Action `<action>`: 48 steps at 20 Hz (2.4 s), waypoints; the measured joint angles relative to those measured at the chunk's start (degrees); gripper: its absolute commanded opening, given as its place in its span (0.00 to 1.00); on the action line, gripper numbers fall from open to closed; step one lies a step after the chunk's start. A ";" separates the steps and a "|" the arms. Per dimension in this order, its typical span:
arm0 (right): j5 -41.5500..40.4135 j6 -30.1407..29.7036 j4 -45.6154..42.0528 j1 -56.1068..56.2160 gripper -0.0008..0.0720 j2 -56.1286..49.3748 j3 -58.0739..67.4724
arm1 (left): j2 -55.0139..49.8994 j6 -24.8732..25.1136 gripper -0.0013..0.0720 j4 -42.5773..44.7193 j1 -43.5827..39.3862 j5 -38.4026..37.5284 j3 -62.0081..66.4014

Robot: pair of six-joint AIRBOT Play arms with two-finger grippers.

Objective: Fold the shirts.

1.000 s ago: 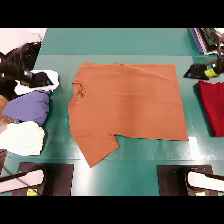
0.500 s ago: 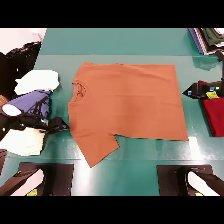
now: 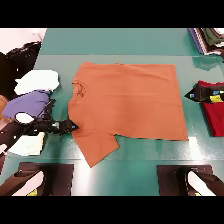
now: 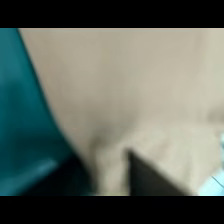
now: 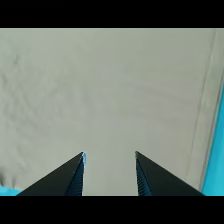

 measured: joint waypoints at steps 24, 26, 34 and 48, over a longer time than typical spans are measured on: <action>-7.41 -5.97 6.25 -22.69 0.03 -8.57 -32.70 | 0.22 0.28 0.05 -0.15 -2.58 -2.86 9.38; -8.20 -6.43 5.86 -20.11 0.03 -6.91 -31.28 | 1.49 -0.48 0.05 1.14 -2.62 -3.78 11.63; -12.83 -5.22 7.26 -10.05 0.03 7.80 1.53 | 11.93 -4.61 0.05 8.15 -2.62 -6.58 46.31; -5.03 -1.79 -5.46 -8.20 0.03 9.35 52.35 | 13.00 -9.11 0.05 10.49 -2.60 -6.73 94.95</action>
